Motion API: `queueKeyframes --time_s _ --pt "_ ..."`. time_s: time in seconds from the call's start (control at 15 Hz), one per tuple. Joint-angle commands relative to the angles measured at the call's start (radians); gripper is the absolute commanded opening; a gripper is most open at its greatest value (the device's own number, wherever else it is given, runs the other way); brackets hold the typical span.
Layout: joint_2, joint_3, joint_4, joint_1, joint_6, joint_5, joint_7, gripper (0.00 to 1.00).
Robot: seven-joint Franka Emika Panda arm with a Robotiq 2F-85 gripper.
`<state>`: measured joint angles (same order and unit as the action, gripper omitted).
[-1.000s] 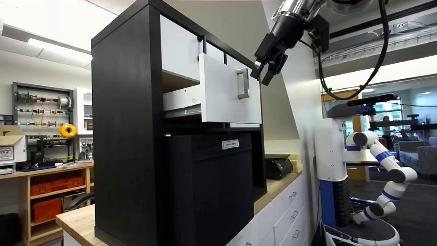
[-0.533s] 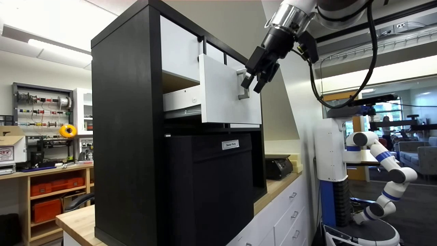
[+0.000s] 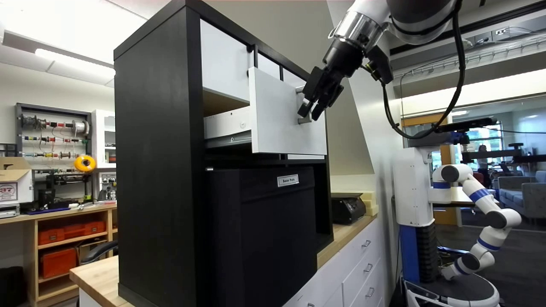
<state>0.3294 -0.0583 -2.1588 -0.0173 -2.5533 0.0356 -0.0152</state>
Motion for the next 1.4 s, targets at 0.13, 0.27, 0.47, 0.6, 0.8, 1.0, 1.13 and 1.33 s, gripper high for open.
queueKeyframes --time_s 0.13,0.27,0.47,0.6,0.8,1.0,1.13,1.33 --pt "-0.001 0.007 0.005 -0.009 -0.024 0.024 -0.028 0.28" --pt "-0.003 0.008 0.004 -0.012 -0.025 0.023 -0.029 0.15" --pt "-0.012 0.01 0.007 -0.013 -0.02 0.023 -0.022 0.01" --pt "-0.023 0.013 0.015 -0.009 -0.013 0.02 -0.011 0.03" --pt "-0.036 0.02 0.045 -0.004 0.012 0.012 0.005 0.04" --pt "-0.076 0.025 0.092 -0.008 0.019 0.012 0.007 0.04" --pt "-0.117 0.027 0.136 -0.012 0.025 0.015 0.004 0.04" --pt "-0.202 0.03 0.221 -0.015 0.038 0.018 0.001 0.04"
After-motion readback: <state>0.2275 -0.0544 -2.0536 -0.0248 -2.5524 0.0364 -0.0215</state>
